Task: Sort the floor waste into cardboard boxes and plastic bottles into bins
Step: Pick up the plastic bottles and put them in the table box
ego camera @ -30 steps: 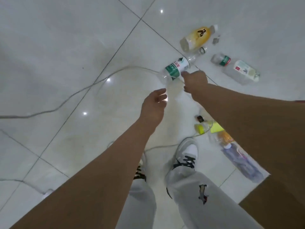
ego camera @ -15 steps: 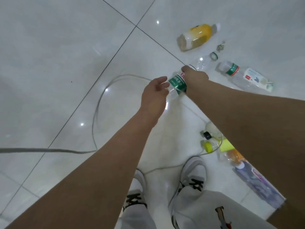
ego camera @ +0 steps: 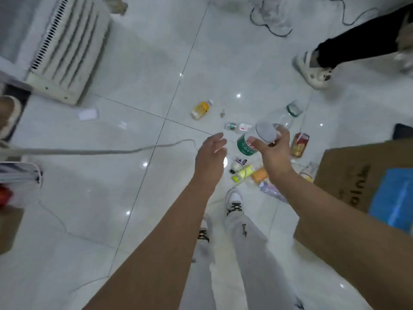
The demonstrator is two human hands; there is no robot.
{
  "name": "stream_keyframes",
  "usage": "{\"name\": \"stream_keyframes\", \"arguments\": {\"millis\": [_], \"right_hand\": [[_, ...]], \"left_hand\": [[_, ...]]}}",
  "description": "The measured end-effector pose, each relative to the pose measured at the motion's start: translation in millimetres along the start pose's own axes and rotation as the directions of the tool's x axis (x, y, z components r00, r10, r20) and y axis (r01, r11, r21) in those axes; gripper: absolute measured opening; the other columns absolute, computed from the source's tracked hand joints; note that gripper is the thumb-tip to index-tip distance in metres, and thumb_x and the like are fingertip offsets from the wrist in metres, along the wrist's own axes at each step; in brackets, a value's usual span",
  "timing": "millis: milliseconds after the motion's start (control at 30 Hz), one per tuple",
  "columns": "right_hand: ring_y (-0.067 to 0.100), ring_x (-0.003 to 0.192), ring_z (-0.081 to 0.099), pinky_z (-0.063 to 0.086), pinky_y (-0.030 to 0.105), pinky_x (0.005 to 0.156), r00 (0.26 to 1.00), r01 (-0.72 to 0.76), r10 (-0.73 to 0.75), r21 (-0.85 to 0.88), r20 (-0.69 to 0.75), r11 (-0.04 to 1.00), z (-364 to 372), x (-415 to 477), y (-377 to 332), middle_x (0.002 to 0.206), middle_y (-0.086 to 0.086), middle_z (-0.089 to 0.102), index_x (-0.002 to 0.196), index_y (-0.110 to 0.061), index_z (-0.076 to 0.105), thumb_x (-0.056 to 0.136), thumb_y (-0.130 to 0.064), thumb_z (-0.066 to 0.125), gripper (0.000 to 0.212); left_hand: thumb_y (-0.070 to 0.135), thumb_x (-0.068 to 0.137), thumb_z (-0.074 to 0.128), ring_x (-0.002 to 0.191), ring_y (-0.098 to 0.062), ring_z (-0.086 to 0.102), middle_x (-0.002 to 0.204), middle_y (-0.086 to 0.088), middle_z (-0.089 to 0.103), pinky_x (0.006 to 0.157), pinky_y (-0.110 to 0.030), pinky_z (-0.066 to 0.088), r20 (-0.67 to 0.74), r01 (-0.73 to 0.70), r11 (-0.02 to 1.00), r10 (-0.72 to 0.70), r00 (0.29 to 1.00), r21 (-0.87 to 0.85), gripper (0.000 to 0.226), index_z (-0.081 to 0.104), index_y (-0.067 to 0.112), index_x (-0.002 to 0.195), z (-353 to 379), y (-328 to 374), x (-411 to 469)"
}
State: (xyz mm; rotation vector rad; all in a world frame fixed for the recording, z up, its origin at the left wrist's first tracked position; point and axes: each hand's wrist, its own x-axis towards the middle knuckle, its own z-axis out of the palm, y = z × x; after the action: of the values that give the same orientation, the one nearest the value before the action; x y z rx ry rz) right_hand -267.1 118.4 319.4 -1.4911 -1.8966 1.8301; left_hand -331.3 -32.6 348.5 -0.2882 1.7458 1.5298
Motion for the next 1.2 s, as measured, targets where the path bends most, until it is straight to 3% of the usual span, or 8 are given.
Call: {"name": "stream_keyframes", "arguments": {"millis": [167,300,467,567,700,767,933,1200], "right_hand": [[0.011,0.114,0.060,0.050,0.030,0.097,0.995,0.056,-0.049,0.077,-0.090,0.995,-104,-139,-96,0.129,0.001,0.059,0.145,-0.018,0.036,0.084,-0.021,0.077,0.073],[0.000,0.101,0.059,0.047,0.007,0.075,0.973,0.112,-0.082,0.132,-0.215,0.985,-171,-226,-136,0.108,-0.014,0.059,0.132,-0.018,0.042,0.083,-0.015,0.076,0.060],[0.007,0.098,0.061,0.050,0.015,0.079,0.938,0.171,-0.123,0.122,-0.324,0.978,-253,-283,-151,0.110,-0.006,0.062,0.132,-0.011,0.048,0.079,-0.021,0.080,0.063],[0.008,0.108,0.063,0.052,0.030,0.094,0.922,0.219,-0.131,0.212,-0.364,0.952,-306,-312,-154,0.124,0.000,0.064,0.136,-0.017,0.048,0.080,-0.022,0.080,0.065],[-0.003,0.090,0.067,0.051,0.011,0.068,0.876,0.312,-0.174,0.254,-0.451,0.915,-382,-353,-147,0.111,-0.004,0.068,0.125,-0.016,0.056,0.085,-0.009,0.073,0.045],[0.002,0.091,0.068,0.051,0.011,0.066,0.854,0.338,-0.184,0.250,-0.487,0.907,-425,-369,-136,0.111,0.000,0.070,0.125,-0.014,0.058,0.086,-0.007,0.072,0.042],[-0.009,0.072,0.066,0.048,0.008,0.057,0.807,0.380,-0.166,0.283,-0.567,0.881,-529,-396,-109,0.104,-0.002,0.068,0.120,-0.018,0.057,0.088,-0.006,0.069,0.036],[0.014,0.090,0.071,0.056,0.020,0.063,0.737,0.456,-0.098,0.386,-0.668,0.802,-655,-411,-83,0.108,0.001,0.071,0.125,-0.025,0.058,0.089,-0.023,0.071,0.038]], "left_hand": [[0.002,0.093,0.050,0.089,0.000,0.061,0.125,0.002,0.062,0.066,-0.010,0.047,0.168,-0.094,0.995,0.085,0.982,0.043,0.040,0.055,0.024,0.126,47,99,-130],[0.003,0.094,0.051,0.115,-0.012,0.059,0.127,0.001,0.061,0.099,-0.027,0.045,0.291,-0.122,0.988,0.090,0.952,0.092,0.038,0.054,0.028,0.123,90,126,-210],[0.000,0.095,0.048,0.103,-0.002,0.060,0.122,0.004,0.061,0.067,-0.006,0.046,0.466,-0.226,0.962,0.132,0.875,0.151,0.039,0.053,0.021,0.128,160,149,-285],[0.002,0.096,0.051,0.110,-0.007,0.059,0.122,0.004,0.061,0.079,-0.010,0.047,0.544,-0.323,0.929,0.180,0.820,0.180,0.037,0.053,0.022,0.127,205,154,-319],[0.003,0.095,0.052,0.114,-0.009,0.058,0.125,0.003,0.061,0.094,-0.021,0.047,0.632,-0.397,0.896,0.193,0.751,0.198,0.037,0.053,0.021,0.129,272,147,-361],[0.001,0.095,0.051,0.112,-0.008,0.059,0.126,0.002,0.061,0.089,-0.018,0.047,0.663,-0.428,0.882,0.202,0.721,0.198,0.038,0.053,0.020,0.128,311,140,-384],[0.001,0.094,0.052,0.122,-0.013,0.055,0.129,0.000,0.060,0.100,-0.027,0.047,0.745,-0.488,0.833,0.147,0.650,0.261,0.038,0.054,0.016,0.129,406,113,-448],[0.015,0.094,0.056,0.114,-0.012,0.057,0.123,0.009,0.061,0.102,-0.037,0.046,0.787,-0.562,0.759,0.108,0.607,0.329,0.038,0.052,0.029,0.130,516,84,-528]]}}
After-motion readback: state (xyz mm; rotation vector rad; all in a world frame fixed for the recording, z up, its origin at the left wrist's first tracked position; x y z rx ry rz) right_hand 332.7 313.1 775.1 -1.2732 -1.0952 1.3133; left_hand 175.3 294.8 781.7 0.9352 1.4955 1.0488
